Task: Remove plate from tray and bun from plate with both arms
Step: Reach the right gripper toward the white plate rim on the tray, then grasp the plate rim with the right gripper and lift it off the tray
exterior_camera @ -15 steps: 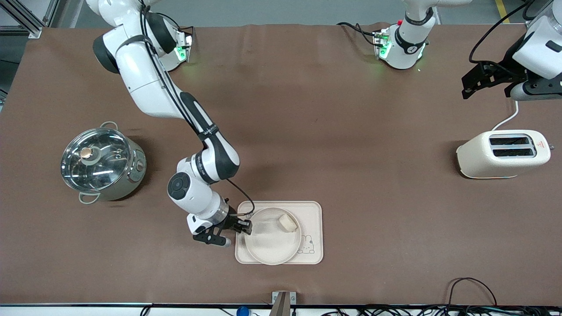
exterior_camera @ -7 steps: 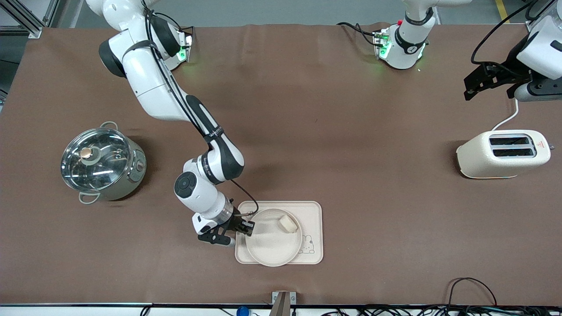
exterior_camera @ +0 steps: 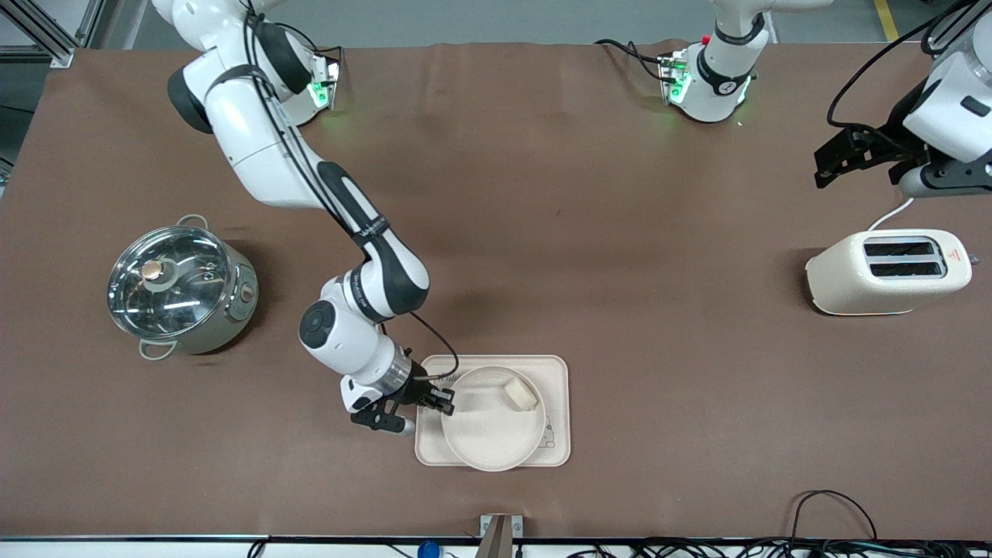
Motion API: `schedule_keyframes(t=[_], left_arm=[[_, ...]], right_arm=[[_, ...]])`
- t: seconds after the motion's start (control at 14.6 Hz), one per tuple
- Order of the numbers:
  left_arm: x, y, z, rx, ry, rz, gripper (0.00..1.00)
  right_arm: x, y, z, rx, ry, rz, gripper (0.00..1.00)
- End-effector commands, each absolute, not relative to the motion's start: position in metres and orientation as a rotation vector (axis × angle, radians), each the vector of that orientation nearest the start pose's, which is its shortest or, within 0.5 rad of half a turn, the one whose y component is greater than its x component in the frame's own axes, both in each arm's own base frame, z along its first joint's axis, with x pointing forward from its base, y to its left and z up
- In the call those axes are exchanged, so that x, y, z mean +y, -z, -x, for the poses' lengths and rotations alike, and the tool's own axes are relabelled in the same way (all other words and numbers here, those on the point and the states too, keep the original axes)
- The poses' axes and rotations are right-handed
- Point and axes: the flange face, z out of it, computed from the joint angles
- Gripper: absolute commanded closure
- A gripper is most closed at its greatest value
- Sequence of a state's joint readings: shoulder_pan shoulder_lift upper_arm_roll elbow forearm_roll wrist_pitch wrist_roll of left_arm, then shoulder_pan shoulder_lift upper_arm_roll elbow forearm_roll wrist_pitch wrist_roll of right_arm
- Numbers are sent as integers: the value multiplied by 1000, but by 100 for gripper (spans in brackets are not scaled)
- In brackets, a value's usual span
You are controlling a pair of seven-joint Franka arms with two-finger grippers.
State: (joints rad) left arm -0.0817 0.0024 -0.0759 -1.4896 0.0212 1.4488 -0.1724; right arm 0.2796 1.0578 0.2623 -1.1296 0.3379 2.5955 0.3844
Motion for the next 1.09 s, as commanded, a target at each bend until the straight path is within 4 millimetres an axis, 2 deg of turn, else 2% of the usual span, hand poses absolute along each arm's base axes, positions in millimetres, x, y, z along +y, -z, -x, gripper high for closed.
schedule_keyframes(t=[0.0,0.14,0.48,0.68,0.82,1.02], left_arm=[[-86,-655,-545,-7,-46,3114,0],[-90,-652,-546,-4,-53,3112,0],[-95,-652,-547,0,-45,3113,0],[-99,-648,-551,13,-36,3117,0],[-100,-645,-559,41,-22,3116,0],[-104,-636,-569,40,-40,3121,0]], right_arm=[[302,-223,-703,324,147,2440,100],[296,-231,-679,294,132,2463,100],[306,-243,-609,202,92,2564,100],[305,-225,-574,194,122,2601,100],[317,-210,-548,170,184,2604,100],[324,-198,-530,149,215,2613,100]])
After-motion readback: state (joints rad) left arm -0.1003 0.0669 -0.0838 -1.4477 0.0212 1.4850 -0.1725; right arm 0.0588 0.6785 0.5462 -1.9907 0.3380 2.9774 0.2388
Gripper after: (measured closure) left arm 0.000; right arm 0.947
